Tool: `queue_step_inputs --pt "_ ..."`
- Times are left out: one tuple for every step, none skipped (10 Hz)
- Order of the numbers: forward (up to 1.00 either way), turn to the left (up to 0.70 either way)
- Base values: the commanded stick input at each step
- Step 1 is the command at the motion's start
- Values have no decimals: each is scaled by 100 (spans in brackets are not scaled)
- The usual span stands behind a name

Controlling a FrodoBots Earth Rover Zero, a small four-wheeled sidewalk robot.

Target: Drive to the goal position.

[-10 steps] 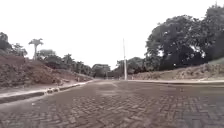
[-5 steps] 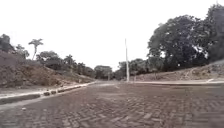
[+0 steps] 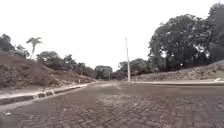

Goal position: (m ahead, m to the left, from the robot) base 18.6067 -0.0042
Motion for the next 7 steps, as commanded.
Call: queue_step_inputs --pt "85 0" --pt "85 0" --pt "85 0" --pt "85 0" --pt "85 0" --pt "85 0" --pt "85 0"
